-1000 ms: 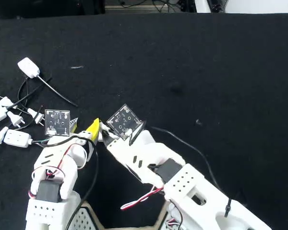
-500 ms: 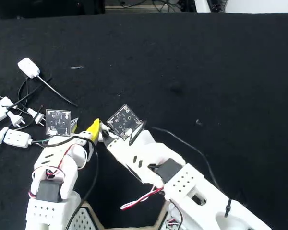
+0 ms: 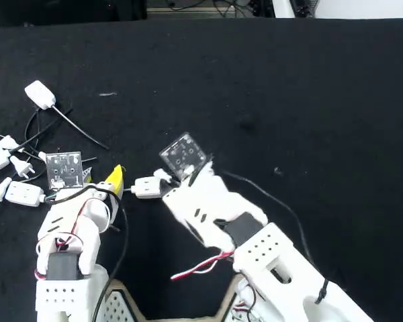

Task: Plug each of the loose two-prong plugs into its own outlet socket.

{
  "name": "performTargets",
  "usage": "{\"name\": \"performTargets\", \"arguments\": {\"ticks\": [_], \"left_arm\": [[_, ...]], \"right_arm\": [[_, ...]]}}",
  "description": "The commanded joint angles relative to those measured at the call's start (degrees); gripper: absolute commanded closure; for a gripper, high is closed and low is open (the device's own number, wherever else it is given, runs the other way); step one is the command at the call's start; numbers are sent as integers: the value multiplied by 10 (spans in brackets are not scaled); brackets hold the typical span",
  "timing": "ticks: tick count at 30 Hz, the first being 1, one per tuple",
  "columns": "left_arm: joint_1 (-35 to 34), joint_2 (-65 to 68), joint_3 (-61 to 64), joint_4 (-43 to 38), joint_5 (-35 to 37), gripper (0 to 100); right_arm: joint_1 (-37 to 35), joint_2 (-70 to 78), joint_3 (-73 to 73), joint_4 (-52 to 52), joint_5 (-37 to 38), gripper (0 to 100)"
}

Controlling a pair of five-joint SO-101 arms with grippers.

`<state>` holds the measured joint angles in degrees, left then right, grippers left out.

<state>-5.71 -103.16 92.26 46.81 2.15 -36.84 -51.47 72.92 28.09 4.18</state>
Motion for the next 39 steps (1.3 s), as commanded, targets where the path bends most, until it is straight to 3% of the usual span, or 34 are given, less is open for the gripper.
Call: {"name": "performTargets", "arguments": {"ticks": [1, 4, 11, 15, 22, 29, 34, 39], "left_arm": [[-7, -3, -21, -6, -1, 780], [-3, -3, -9, -10, -3, 780], [-6, 4, -13, -5, -1, 780], [-2, 36, -28, -4, -2, 777], [-2, 245, -107, -50, -4, 777], [-2, 486, -182, -128, -2, 780], [-2, 571, -208, -172, -1, 780], [0, 607, -222, -171, -1, 780]], "right_arm": [[16, -22, -39, 8, -4, 988], [17, -22, -54, 28, -3, 988], [46, -22, -203, 223, 1, 988], [84, -22, -246, 258, 2, 988], [112, -9, -311, 327, 2, 988], [144, 144, -411, 402, -3, 988], [150, 249, -455, 436, -4, 988], [150, 265, -439, 435, 0, 988]]}}
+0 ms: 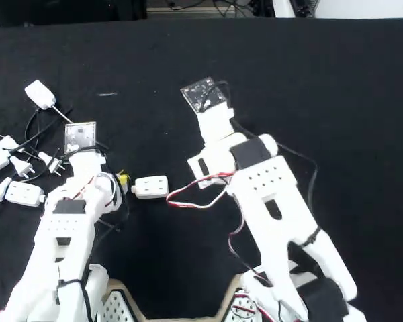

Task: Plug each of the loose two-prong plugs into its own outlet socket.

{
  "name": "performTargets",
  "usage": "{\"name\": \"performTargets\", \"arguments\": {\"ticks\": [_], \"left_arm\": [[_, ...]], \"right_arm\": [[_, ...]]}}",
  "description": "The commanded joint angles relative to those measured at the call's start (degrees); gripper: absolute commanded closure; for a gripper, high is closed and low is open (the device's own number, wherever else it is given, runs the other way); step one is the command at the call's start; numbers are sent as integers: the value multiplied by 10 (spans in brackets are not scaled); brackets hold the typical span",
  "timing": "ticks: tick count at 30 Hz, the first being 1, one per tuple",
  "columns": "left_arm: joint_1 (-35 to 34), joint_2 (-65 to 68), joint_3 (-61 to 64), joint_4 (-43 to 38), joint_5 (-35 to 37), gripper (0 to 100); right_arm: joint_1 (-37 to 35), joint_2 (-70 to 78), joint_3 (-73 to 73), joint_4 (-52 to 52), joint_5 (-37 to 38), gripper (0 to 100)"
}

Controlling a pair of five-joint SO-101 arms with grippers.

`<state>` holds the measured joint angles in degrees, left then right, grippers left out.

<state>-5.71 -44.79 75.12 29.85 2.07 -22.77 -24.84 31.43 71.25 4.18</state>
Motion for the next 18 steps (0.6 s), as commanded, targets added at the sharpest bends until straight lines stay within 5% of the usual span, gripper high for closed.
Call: {"name": "performTargets", "arguments": {"ticks": [1, 9, 18], "left_arm": [[7, 29, -57, 10, 0, 780], [89, 103, -95, 45, -4, 780], [194, 129, -97, 45, -4, 780]], "right_arm": [[10, -7, -18, 4, 1, 988], [18, -80, 23, 4, 3, 988], [154, -109, 24, 18, 30, 988]]}}
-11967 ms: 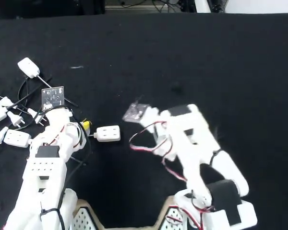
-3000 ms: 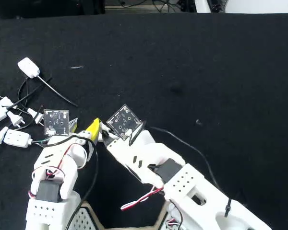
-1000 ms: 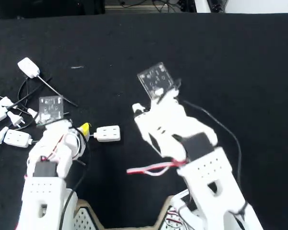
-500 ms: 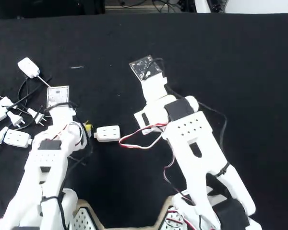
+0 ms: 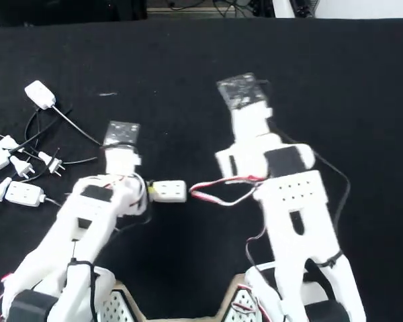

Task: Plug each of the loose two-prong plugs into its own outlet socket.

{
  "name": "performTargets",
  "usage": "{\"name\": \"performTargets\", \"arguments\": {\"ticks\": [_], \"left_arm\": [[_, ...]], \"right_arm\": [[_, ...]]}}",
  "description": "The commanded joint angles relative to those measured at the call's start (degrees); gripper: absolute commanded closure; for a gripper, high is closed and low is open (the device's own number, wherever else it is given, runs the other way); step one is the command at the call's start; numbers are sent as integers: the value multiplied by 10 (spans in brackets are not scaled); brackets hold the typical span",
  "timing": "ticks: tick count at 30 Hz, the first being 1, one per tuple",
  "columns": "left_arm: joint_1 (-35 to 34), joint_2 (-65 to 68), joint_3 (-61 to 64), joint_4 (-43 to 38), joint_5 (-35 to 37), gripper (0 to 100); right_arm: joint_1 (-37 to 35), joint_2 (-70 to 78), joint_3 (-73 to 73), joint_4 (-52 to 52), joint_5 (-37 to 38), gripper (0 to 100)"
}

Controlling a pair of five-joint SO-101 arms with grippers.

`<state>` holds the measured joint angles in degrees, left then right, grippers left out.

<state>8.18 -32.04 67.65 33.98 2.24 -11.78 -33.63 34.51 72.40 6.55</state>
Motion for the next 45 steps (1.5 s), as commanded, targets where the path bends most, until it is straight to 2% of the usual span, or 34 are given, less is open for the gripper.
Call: {"name": "performTargets", "arguments": {"ticks": [1, 12, 18, 21, 26, 28, 32, 36, 39, 45], "left_arm": [[68, 2, -22, 4, -6, 780], [156, 2, -22, 4, -6, 780], [153, -1, -22, 8, -6, 780], [130, -33, -18, 17, -6, 780], [81, -146, -16, 99, -6, 780], [41, -200, -17, 139, -6, 780], [-84, -284, -13, 186, -11, 780], [-167, -321, 37, 188, -91, 780], [-186, -340, 87, 186, -120, 780], [-179, -383, 147, 186, -92, 780]], "right_arm": [[46, -22, -7, 5, 6, 988], [46, -11, -6, 8, 6, 988], [44, 55, -28, 7, 6, 988], [43, 73, -31, 7, 6, 988], [36, 73, -44, 27, 6, 988], [15, 76, -60, 53, 6, 988], [-52, 79, -84, 98, 6, 988], [-109, 80, -82, 87, 6, 988], [-129, 107, -83, 73, 6, 988], [-131, 175, -84, 54, 3, 988]]}}
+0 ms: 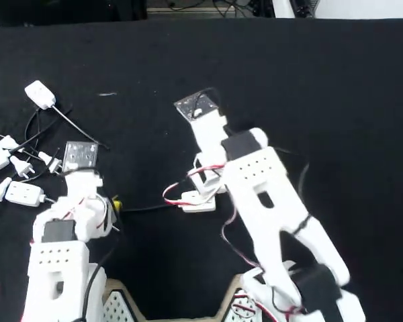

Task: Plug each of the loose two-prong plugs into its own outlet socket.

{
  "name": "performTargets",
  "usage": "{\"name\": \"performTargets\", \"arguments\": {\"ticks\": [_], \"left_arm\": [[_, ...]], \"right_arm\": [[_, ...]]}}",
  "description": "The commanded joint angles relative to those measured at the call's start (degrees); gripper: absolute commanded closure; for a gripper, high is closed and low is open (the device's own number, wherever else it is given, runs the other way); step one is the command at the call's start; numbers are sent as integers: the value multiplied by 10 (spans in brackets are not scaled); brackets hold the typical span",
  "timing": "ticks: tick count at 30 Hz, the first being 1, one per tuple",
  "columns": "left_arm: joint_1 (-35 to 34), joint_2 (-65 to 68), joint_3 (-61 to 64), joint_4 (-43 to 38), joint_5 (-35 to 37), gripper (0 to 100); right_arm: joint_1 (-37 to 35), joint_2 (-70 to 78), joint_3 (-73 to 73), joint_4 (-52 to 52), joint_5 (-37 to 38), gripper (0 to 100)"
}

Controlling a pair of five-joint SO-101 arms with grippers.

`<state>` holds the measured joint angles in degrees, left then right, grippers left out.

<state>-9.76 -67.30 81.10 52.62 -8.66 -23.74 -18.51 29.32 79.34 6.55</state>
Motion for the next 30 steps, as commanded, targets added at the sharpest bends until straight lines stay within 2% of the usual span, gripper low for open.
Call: {"name": "performTargets", "arguments": {"ticks": [1, 12, 23, 30], "left_arm": [[0, -41, 17, 0, 19, 780], [4, -141, 58, 6, 20, 780], [5, -167, 54, 33, 18, 780], [5, -167, 54, 34, 18, 780]], "right_arm": [[-11, 28, -32, -11, 6, 988], [-8, 33, -33, 2, 22, 988], [-7, 36, -29, -26, -11, 988], [58, 97, -32, -38, -10, 988]]}}
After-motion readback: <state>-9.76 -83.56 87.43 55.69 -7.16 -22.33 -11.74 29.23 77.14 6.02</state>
